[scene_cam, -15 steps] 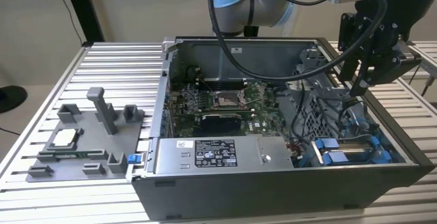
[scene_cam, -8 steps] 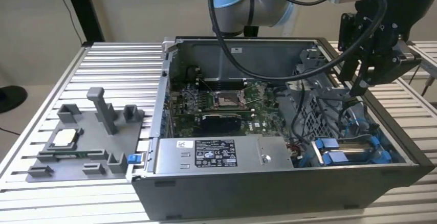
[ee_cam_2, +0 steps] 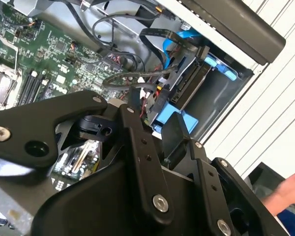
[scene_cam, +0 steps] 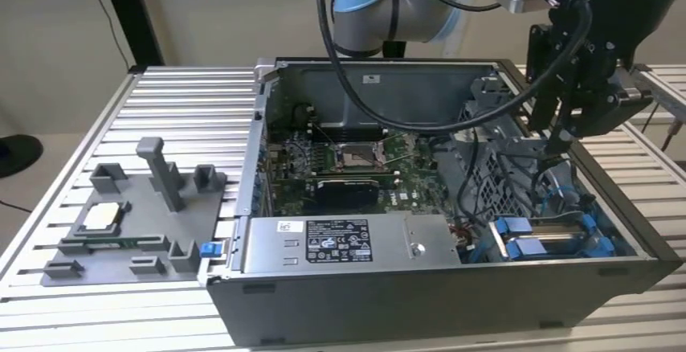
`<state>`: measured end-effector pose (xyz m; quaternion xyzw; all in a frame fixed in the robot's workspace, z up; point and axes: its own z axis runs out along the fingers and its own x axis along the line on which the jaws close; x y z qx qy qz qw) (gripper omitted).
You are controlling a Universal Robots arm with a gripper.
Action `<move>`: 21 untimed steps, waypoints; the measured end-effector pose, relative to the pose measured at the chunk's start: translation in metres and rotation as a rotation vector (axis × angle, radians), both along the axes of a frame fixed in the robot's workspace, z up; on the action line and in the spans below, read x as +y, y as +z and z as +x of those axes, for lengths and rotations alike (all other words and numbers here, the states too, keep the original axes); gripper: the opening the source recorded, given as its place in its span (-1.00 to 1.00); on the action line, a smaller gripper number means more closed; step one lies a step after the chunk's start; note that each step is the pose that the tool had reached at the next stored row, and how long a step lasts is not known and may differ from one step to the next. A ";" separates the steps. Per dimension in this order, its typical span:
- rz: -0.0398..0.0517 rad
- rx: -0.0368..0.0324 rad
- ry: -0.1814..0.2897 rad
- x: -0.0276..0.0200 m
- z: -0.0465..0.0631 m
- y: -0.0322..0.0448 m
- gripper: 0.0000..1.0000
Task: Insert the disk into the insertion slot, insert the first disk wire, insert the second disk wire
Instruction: 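Insert the first disk wire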
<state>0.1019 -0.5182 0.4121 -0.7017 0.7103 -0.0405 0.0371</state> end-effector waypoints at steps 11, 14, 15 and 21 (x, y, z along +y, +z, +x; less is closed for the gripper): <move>-0.0012 -0.0146 0.012 -0.0038 0.001 -0.0146 1.00; -0.0011 -0.0189 0.028 -0.0038 0.002 -0.0176 1.00; -0.0012 -0.0196 0.034 -0.0041 0.003 -0.0183 1.00; -0.0011 -0.0205 0.044 -0.0041 0.003 -0.0190 1.00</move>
